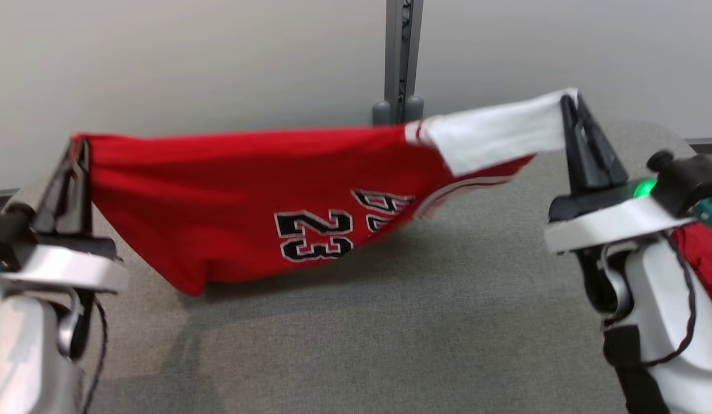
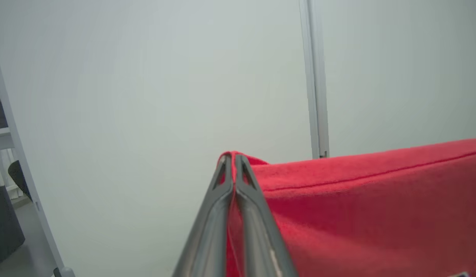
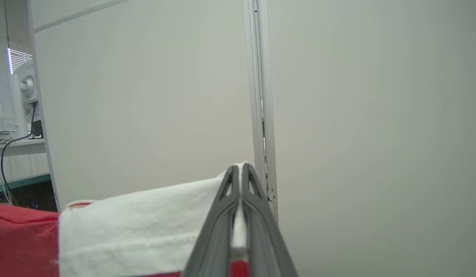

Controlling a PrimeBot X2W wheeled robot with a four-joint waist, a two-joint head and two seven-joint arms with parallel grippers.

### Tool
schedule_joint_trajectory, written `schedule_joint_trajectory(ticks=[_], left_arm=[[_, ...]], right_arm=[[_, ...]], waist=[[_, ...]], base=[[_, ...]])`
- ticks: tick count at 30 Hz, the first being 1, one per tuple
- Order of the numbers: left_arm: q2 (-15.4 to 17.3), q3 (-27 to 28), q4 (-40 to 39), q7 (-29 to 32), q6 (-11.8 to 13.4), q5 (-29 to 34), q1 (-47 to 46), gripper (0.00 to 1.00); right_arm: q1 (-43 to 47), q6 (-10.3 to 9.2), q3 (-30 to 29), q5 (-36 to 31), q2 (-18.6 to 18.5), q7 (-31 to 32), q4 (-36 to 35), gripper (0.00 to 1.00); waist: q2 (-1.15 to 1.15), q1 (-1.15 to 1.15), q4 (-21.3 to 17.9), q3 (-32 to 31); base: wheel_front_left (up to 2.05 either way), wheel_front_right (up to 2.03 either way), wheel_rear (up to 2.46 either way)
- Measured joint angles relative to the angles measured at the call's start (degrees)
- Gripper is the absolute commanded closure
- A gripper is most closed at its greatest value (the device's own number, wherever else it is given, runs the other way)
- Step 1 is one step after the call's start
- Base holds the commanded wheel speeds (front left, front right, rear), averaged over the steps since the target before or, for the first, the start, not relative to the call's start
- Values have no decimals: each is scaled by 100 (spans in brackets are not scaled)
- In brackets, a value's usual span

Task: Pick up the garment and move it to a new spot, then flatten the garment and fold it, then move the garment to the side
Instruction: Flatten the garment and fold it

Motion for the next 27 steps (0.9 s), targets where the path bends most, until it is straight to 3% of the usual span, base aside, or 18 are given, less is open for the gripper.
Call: schedule_joint_trajectory(ticks=[9, 15, 20, 27], left_arm=[[710, -458, -140, 305, -1, -82, -1123, 100], [836, -1131, 313, 456, -1, -138, -1760, 100], [806, -1401, 973, 291, -1, -1, -3088, 100], [755, -1502, 1813, 38, 59, 300, -4959, 100]], right_arm=[[-988, 0, 175, 81, -322, 1, 0, 100], [-1649, 0, 380, 118, -352, 3, 612, 100], [-2945, 0, 599, -222, -412, 4, 1121, 100], [-4647, 0, 107, -973, -483, 0, 1522, 100]], waist=[[0, 0, -14, 59], [0, 0, 1, 593], [0, 0, 17, 1236], [0, 0, 7, 2069]], base=[[0, 0, 0], [0, 0, 0], [0, 0, 0], [0, 0, 0]])
